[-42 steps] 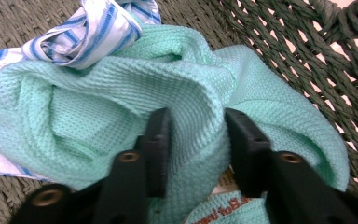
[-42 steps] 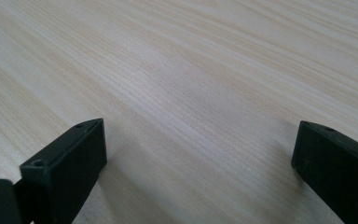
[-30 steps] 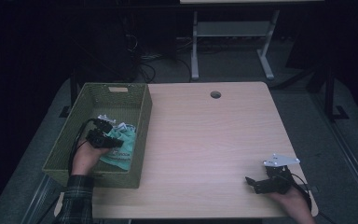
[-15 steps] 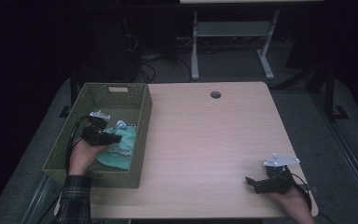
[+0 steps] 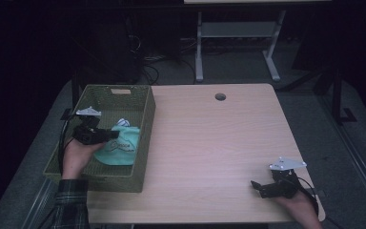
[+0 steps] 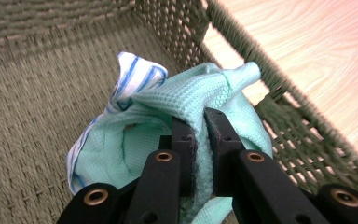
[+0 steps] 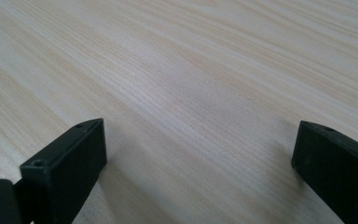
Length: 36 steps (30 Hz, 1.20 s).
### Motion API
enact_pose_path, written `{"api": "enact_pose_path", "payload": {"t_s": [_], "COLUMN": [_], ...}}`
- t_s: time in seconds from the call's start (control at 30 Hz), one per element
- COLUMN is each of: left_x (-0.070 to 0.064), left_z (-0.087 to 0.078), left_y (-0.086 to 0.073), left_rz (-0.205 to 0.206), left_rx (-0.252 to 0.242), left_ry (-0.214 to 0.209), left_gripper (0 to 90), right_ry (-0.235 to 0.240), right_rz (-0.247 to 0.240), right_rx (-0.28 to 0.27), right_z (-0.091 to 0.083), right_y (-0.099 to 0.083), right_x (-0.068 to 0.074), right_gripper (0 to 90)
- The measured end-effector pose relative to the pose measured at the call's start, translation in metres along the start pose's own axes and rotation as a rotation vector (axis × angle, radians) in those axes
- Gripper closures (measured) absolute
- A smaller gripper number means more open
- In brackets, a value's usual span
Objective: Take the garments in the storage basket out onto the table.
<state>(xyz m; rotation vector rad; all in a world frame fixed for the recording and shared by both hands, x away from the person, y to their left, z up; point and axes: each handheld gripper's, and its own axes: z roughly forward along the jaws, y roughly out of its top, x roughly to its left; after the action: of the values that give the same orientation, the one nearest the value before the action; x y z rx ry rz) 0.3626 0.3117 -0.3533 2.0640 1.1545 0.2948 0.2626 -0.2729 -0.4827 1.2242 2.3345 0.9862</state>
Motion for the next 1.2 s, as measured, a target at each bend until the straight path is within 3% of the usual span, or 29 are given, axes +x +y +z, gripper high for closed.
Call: {"api": "enact_pose_path", "payload": {"t_s": [0.5, 0.7, 1.03, 1.2], "left_x": [0.000, 0.002, -0.002, -0.005], "left_z": [-0.033, -0.040, -0.055, -0.061], "left_y": [0.018, 0.024, 0.035, 0.042], "left_rz": [-0.004, 0.001, 0.004, 0.025], "left_rx": [-0.131, -0.141, -0.202, -0.221], "left_ry": [-0.014, -0.024, -0.082, -0.107], "left_gripper": [82.8, 82.8, 83.0, 83.0], "right_ry": [-0.002, -0.002, -0.001, -0.002], "right_rz": [0.001, 0.001, 0.001, 0.001], "right_rx": [0.000, 0.000, 0.002, -0.001], "right_z": [0.000, 0.000, 0.000, 0.000], "right_y": [0.000, 0.000, 0.000, 0.000], "right_x": [0.000, 0.000, 0.000, 0.000], "right_gripper": [2.5, 2.5, 2.6, 2.6]}}
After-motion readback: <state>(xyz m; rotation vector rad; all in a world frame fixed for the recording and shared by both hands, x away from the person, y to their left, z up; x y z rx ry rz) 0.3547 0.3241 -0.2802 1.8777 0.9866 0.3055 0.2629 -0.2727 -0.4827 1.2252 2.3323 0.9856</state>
